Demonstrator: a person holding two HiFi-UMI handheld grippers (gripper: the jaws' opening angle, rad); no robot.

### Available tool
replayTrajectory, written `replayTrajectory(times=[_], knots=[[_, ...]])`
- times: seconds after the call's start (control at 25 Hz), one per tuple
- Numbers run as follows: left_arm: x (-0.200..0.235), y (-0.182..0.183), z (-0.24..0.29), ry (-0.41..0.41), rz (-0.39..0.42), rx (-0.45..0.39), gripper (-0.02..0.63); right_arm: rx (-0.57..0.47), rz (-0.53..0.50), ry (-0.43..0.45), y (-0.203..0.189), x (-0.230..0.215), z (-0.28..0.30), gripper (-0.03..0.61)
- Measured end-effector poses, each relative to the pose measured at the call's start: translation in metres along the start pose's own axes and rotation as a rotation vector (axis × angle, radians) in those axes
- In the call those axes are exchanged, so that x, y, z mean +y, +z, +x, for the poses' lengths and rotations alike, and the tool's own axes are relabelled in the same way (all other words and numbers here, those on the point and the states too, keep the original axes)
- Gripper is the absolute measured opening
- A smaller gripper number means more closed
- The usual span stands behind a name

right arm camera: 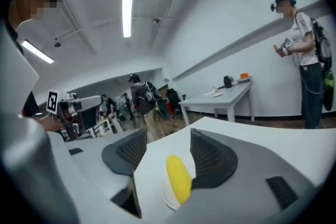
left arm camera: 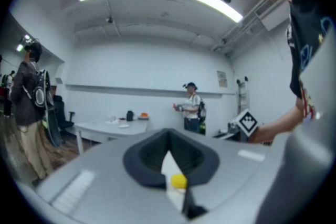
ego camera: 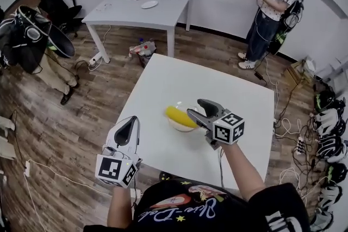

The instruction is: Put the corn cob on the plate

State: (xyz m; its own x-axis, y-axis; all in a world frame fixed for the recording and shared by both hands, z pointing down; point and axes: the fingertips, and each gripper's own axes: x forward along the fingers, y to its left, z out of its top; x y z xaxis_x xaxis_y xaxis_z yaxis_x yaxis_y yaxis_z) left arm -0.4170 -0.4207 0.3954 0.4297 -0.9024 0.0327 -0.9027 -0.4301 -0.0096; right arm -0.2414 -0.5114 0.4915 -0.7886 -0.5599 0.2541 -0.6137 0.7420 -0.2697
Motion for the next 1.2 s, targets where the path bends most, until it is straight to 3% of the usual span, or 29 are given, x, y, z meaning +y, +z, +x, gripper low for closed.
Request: replayTrajectory(times=[0.12,0.16,0.2,0.28,0.56,1.2], knots=[[-0.021,-0.002,0.017,-0.072,-0.01,-0.015,-0.011,-0.048,-0.026,-0.101,0.016,0.007,-0.03,0.26],[-0.028,-0.001,0.023,-0.097,-0.014,-0.024,-0.011,-0.066,-0.03,-0.111,0.02,0.011,-0.038,0.218],[-0.034,0.0,0.029,-0.119,-0.015,-0.029,-0.011,-0.091,-0.022,-0.106,0.025,0.015,-0.044,0.097],[-0.043,0.002,0.04,-0.152,-0.002,-0.029,-0.011,-0.134,0.007,-0.078,0.032,0.023,-0.049,0.034],[-0.059,0.01,0.056,-0.205,0.018,-0.034,-0.011,-0.185,0.0,-0.062,0.047,0.034,-0.065,0.015],[-0.036,0.011,0.049,-0.141,0.042,-0.018,-0.011,-0.165,-0.015,-0.041,0.056,0.035,-0.049,0.015]])
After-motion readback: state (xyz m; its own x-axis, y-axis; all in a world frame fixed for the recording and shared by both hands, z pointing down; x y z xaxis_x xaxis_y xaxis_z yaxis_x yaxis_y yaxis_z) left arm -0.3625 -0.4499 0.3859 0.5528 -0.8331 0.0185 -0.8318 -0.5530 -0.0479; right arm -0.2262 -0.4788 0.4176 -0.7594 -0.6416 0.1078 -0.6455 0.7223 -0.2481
